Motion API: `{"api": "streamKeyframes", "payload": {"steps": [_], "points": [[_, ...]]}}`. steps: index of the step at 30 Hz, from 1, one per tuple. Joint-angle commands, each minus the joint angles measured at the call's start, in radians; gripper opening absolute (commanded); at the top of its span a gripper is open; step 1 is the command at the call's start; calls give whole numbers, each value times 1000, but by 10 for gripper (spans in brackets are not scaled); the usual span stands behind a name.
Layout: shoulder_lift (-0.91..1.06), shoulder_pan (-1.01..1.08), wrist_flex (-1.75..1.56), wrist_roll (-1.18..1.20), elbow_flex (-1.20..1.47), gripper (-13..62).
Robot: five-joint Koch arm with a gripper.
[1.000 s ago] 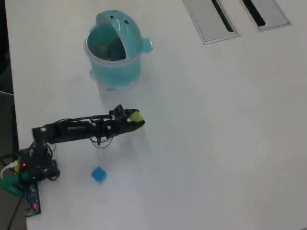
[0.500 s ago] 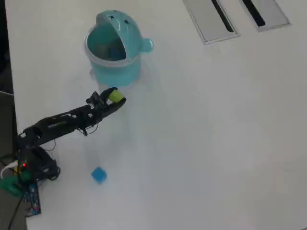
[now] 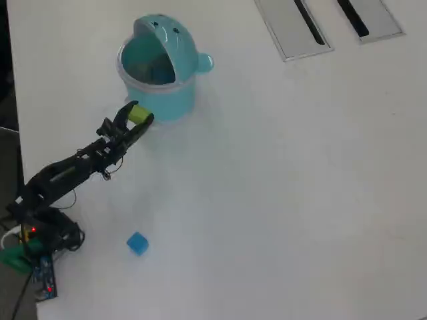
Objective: Grasp RGB lego blocks and put them in the bin one by one.
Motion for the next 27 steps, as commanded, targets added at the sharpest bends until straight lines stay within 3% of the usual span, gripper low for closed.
{"api": "streamKeyframes", "payload": {"steps": [1,16,27], "points": [[52,-28,-97,25,-61,180],[46,-272,414,-123,-368,171],[-138,-298,442,-127,-583,171]]}}
